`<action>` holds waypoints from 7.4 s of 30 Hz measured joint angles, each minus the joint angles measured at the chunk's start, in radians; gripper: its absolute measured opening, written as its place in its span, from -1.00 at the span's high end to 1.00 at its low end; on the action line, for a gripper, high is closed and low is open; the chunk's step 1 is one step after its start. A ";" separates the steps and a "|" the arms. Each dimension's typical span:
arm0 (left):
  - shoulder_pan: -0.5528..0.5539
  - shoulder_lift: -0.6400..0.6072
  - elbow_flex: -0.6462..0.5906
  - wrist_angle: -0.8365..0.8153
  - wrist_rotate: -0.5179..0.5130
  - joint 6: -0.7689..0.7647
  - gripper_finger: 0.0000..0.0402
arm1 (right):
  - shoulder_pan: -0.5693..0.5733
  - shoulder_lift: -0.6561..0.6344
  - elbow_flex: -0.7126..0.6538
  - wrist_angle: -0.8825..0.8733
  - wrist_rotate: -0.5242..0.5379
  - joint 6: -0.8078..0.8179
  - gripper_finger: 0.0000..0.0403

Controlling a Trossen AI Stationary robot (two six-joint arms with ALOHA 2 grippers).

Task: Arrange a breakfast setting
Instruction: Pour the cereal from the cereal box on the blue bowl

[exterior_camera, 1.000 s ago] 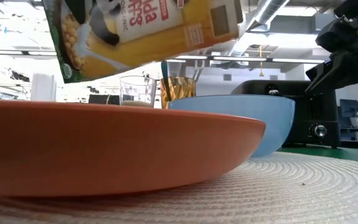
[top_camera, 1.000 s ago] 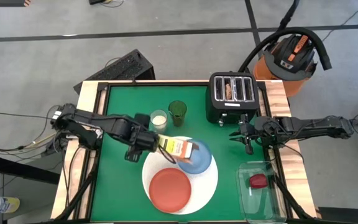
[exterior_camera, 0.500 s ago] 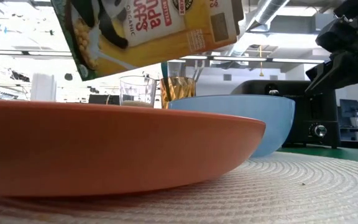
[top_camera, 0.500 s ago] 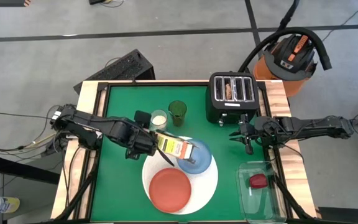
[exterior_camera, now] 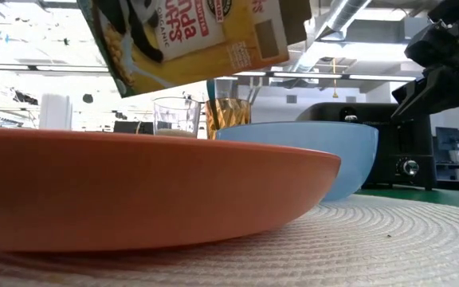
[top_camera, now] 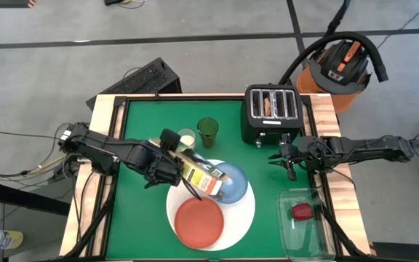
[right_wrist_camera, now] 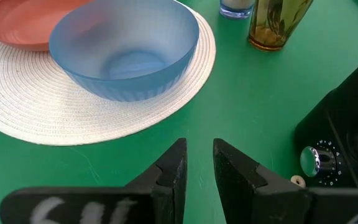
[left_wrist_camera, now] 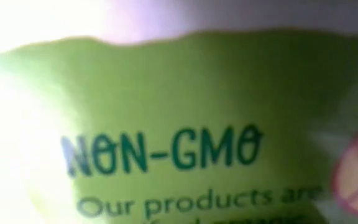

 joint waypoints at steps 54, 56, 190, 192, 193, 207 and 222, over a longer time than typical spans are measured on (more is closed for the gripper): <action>0.015 0.000 0.000 0.029 -0.190 0.200 -0.20 | 0.000 0.000 0.000 0.000 0.000 0.000 0.49; 0.015 0.000 0.000 0.052 -0.190 0.214 -0.20 | 0.000 0.000 0.000 0.000 0.000 0.000 0.49; 0.061 0.081 0.055 0.098 -0.354 0.455 -0.20 | 0.000 0.000 0.000 0.002 0.000 0.000 0.49; 0.059 0.081 0.055 0.094 -0.377 0.477 -0.20 | 0.000 0.000 0.000 0.002 0.000 0.000 0.49; 0.060 0.081 0.055 0.101 -0.386 0.488 -0.20 | 0.000 0.000 0.000 0.002 0.000 0.000 0.49; 0.067 0.081 0.055 0.133 -0.396 0.524 -0.20 | 0.000 0.000 0.000 0.002 0.000 0.000 0.49; 0.080 0.081 0.055 0.163 -0.372 0.542 -0.20 | 0.000 0.000 0.000 0.002 0.000 0.000 0.49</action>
